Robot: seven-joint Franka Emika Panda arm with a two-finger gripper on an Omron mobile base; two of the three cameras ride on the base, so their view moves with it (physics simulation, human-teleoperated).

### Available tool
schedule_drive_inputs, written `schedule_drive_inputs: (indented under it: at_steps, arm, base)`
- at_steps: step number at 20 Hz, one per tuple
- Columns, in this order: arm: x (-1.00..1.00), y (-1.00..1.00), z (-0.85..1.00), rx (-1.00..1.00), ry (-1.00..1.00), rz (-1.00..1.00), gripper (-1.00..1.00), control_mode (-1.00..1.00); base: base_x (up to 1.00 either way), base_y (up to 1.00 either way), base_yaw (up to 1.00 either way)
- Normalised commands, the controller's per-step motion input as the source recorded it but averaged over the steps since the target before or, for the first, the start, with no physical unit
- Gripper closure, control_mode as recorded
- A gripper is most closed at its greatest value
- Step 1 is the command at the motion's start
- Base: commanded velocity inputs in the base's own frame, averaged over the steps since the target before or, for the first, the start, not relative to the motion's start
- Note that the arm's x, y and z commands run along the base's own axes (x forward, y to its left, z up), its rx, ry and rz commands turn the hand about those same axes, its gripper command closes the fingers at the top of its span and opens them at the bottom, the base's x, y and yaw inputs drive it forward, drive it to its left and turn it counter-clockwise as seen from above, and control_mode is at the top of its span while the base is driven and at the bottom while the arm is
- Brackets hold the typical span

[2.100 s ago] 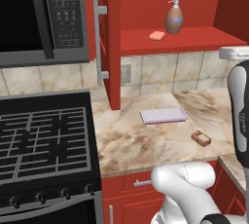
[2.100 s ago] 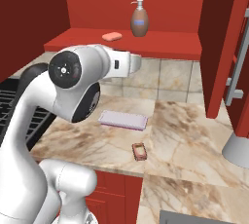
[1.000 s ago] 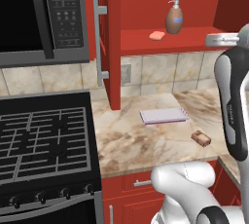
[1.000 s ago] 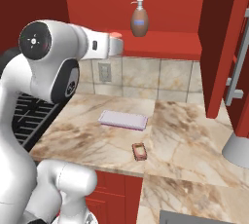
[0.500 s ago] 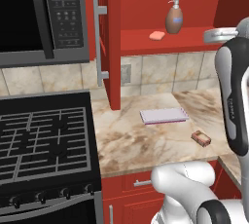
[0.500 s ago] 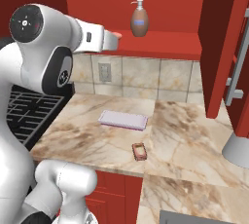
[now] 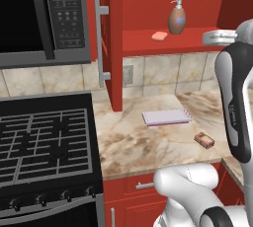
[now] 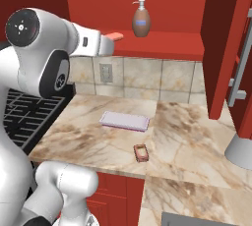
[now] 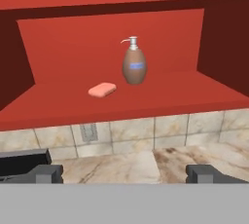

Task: Pick the bar soap and bar soap from the cabinet and place them on the counter.

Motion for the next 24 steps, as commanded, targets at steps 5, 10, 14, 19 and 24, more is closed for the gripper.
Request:
schedule_drive_inputs:
  at_steps: [5,10,14,19,24]
  arm:
    - [0.00,0.03,0.03,0.05,0.00,0.00,-1.00,-1.00]
    - [0.00,0.06,0.05,0.03,0.00,0.00,-1.00,-1.00]
    - [0.03,0.11,0.01,0.01,-0.01,0.00,-1.00,-1.00]
    - [0.04,0.16,0.00,0.00,-0.04,0.00,-1.00,-1.00]
    - [0.07,0.14,0.00,0.01,-0.08,0.01,-1.00,-1.00]
  base:
    - [0.00,0.00,0.00]
    - [0.00,0.00,0.00]
    - [0.00,0.00,0.00]
    - [0.00,0.00,0.00]
    - [0.00,0.00,0.00]
